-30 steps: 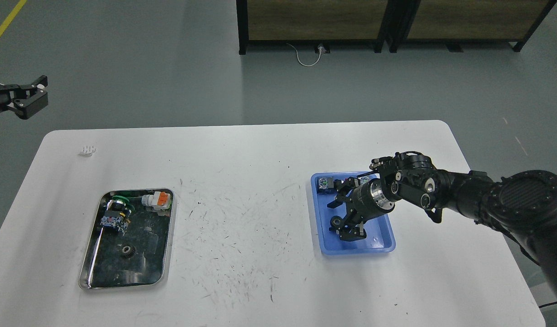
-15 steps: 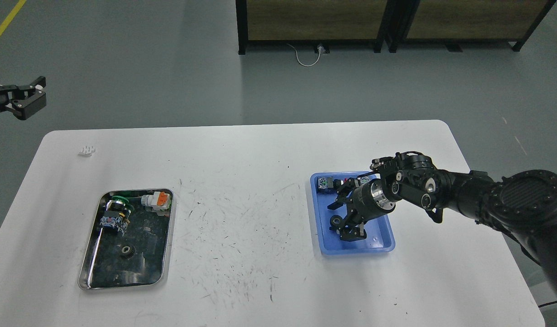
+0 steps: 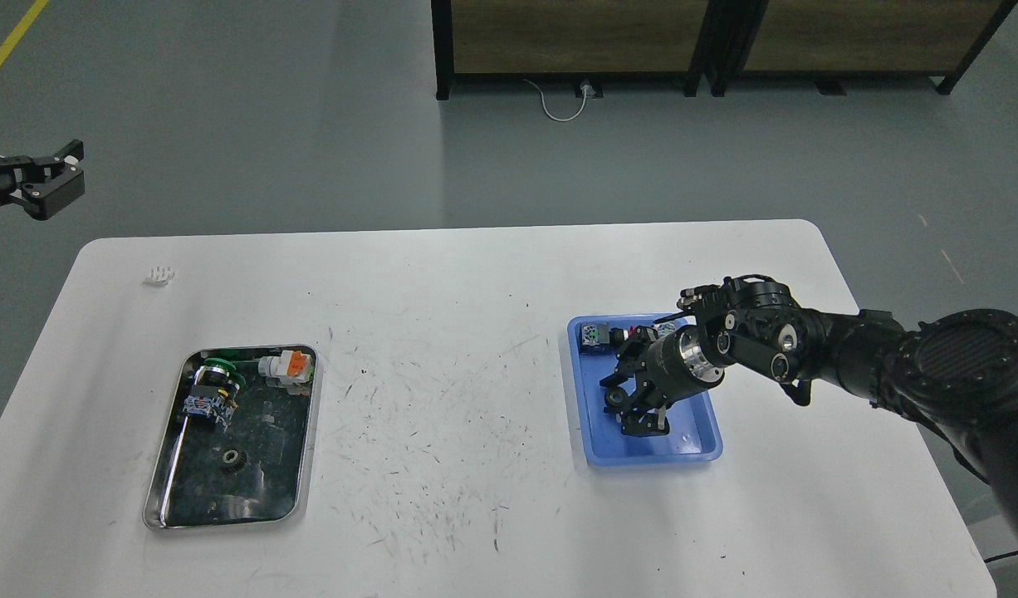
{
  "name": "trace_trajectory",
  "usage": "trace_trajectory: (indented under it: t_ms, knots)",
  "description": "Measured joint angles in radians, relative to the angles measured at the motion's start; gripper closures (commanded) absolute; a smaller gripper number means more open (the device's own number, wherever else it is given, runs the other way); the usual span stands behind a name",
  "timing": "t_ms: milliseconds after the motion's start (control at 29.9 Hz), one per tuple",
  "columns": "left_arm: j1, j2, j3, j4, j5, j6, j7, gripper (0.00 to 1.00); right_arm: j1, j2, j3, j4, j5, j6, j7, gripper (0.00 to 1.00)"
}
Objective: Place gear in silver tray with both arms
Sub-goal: 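Lift the gear and carry it toward the silver tray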
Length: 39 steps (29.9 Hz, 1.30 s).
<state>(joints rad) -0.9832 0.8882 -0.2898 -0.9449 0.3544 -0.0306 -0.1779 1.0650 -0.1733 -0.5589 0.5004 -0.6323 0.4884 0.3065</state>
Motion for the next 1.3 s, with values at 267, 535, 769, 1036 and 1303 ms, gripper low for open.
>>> trace_trajectory:
  t_ms: [267, 535, 769, 1036, 1303]
  knots:
    - [0.001, 0.000, 0.001, 0.000, 0.000, 0.001, 0.001, 0.02, 0.041, -0.049, 0.016, 0.033, 0.005, 0.000, 0.004, 0.66]
    - [0.003, 0.000, 0.001, 0.000, 0.000, 0.003, 0.002, 0.02, 0.115, -0.078, 0.040, 0.104, 0.015, 0.000, 0.010, 0.66]
    - [0.006, 0.000, 0.002, 0.000, -0.002, 0.004, 0.000, 0.02, 0.150, 0.008, 0.077, 0.116, 0.054, 0.000, 0.018, 0.66]
    - [0.010, 0.001, 0.001, 0.000, -0.002, 0.007, 0.000, 0.02, 0.151, 0.102, 0.127, 0.109, 0.094, 0.000, 0.032, 0.66]
    - [0.008, -0.003, 0.001, 0.001, 0.000, 0.012, 0.000, 0.02, 0.111, 0.171, 0.148, 0.070, 0.109, 0.000, 0.033, 0.66]
